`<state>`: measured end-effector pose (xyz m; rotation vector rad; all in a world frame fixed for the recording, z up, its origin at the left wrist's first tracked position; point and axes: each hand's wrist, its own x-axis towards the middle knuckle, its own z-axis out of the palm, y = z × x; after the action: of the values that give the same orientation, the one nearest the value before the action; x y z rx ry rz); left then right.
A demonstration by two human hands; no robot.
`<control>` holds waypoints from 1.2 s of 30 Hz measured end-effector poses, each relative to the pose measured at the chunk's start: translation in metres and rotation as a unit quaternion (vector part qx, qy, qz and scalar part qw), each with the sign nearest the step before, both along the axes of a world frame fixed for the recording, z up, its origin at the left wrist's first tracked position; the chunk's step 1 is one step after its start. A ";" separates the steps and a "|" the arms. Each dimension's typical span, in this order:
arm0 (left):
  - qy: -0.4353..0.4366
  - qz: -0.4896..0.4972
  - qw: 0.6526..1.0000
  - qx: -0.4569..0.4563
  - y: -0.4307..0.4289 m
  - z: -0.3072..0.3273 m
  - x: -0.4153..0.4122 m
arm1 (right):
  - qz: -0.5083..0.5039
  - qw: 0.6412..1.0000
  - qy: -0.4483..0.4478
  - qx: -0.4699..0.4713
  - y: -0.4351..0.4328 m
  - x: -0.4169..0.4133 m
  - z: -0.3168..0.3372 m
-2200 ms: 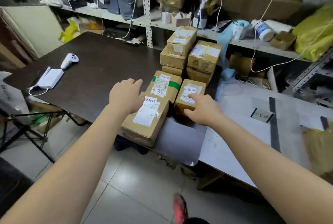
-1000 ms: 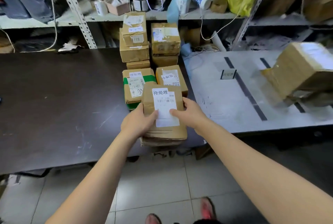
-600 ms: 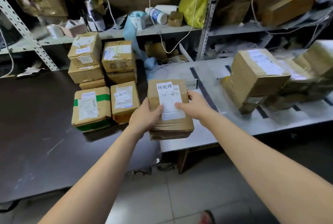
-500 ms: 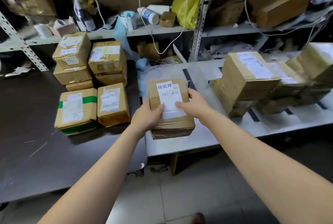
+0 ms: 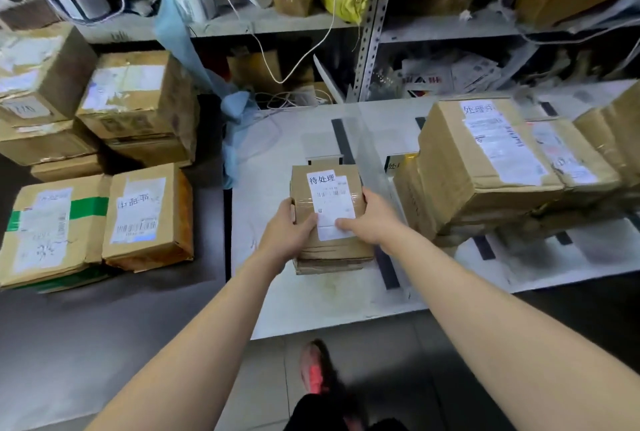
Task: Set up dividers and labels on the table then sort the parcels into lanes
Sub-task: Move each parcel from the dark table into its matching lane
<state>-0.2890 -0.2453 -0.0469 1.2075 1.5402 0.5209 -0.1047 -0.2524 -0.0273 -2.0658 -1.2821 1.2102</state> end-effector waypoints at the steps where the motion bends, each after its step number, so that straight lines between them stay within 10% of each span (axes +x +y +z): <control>1: 0.001 -0.002 1.000 0.000 0.005 -0.006 0.001 | -0.005 1.000 -0.002 -0.007 0.004 0.002 -0.005; 14: 0.133 -0.071 0.989 0.006 0.035 -0.015 0.002 | 0.058 0.994 -0.092 -0.019 0.032 0.010 -0.008; 22: 0.434 -0.111 0.886 0.122 0.003 0.045 -0.040 | 0.255 0.921 -0.274 0.107 0.035 -0.015 0.046; 36: 0.609 0.021 0.788 0.094 -0.064 0.128 -0.236 | 0.442 0.821 -0.278 0.233 0.030 -0.180 0.108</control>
<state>-0.5251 -0.3095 0.0807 1.8136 2.6241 -0.2058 -0.2845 -0.2226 0.0805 -1.4784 -2.6808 0.4225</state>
